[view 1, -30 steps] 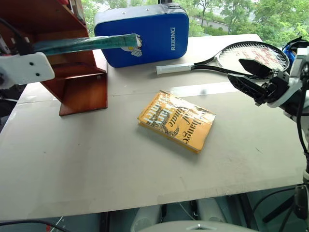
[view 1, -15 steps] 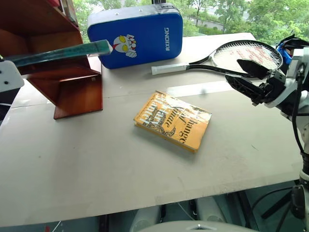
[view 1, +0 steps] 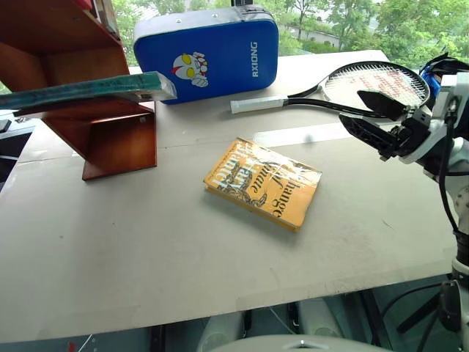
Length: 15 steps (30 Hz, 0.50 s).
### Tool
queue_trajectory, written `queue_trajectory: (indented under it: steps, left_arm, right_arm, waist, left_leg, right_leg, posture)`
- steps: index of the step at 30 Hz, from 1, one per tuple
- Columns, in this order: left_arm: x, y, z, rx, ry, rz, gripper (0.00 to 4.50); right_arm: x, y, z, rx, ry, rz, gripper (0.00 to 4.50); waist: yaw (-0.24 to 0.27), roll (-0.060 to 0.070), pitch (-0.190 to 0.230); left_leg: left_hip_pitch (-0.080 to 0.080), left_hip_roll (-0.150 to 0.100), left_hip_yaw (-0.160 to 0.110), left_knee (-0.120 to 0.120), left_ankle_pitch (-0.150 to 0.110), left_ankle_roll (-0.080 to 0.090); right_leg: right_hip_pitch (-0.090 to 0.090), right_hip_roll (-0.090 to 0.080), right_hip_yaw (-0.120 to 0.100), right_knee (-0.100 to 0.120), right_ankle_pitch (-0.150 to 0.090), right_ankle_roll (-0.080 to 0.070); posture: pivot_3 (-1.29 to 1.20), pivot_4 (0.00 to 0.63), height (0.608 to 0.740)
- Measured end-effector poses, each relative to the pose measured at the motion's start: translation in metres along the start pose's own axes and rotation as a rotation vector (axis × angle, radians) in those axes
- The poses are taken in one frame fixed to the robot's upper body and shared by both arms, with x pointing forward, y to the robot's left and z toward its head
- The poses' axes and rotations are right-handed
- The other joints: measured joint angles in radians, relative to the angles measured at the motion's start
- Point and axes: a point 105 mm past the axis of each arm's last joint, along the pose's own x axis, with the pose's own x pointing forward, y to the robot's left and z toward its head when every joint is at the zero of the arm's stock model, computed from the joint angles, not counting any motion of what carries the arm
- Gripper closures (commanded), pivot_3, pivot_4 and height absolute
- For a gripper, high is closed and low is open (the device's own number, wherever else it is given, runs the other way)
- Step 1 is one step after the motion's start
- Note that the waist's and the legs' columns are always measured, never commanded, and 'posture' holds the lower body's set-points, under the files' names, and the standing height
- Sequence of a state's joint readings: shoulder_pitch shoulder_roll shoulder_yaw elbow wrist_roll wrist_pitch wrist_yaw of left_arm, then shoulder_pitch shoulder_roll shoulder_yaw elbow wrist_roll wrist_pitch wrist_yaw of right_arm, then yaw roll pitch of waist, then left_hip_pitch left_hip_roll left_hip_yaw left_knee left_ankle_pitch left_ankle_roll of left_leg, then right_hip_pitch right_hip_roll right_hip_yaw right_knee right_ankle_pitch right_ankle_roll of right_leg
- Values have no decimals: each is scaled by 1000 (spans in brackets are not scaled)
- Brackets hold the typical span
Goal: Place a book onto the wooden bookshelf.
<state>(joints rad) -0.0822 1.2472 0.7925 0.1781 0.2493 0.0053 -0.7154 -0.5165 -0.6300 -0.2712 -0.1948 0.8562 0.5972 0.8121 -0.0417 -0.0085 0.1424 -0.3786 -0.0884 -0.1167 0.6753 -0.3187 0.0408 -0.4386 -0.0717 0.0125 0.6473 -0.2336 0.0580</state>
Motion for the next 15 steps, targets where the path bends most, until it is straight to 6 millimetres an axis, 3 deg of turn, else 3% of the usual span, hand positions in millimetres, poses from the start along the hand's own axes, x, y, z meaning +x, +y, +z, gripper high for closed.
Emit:
queue_trajectory:
  steps: [3, 4, 6, 11, 13, 14, 15]
  left_arm:
    - [-11, -22, -1, -233, -75, -5, 112]
    - [-17, -43, -6, -339, -85, -55, 112]
    - [-24, -63, -11, -419, -86, -109, 112]
    - [-42, -87, -14, -681, -155, -148, 112]
    - [-53, -133, 3, -841, -188, -301, 112]
    - [-54, -141, 4, -862, -181, -329, 112]
    - [-57, -164, 16, -905, -168, -408, 112]
  right_arm:
    - [-1, -3, -2, 0, 5, -10, 0]
    - [-1, -3, -3, -1, 5, -9, 0]
    - [-1, -3, -4, 0, 7, -8, 0]
    - [-8, -3, -14, 11, 37, -17, 0]
    - [-23, -5, -36, 17, 118, -50, 0]
    - [-25, -5, -40, 19, 130, -54, 0]
    - [-35, -5, -52, 3, 173, -73, 0]
  waist:
    - [-2, 0, 0]
    - [-2, 0, 0]
    - [-2, -1, 0]
    - [7, -2, -1]
    - [20, 0, -4]
    - [24, -1, -4]
    - [33, -2, -5]
  left_leg:
    - [0, 0, 0, 2, 0, 0]
    - [0, 0, 0, 2, 0, 0]
    - [-1, 0, -1, 3, 0, 0]
    - [0, 0, -4, 8, 0, 0]
    - [3, 0, -3, 10, -2, 3]
    - [3, 0, -3, 10, -2, 2]
    - [3, 0, -3, 10, -2, 2]
  right_leg:
    - [0, 0, 0, 1, 0, 0]
    - [0, 0, 1, 1, 0, 0]
    - [0, 0, 1, 1, 0, 0]
    - [4, -1, -1, 1, 1, -1]
    - [9, -2, -1, -1, 1, -1]
    - [9, -1, -1, -1, 2, 0]
    - [10, -1, -2, -1, 2, 0]
  posture:
    - [0, 150, 740]
    - [0, 150, 740]
    - [0, 150, 740]
    - [0, 150, 740]
    - [0, 150, 740]
    - [0, 150, 740]
    - [0, 150, 740]
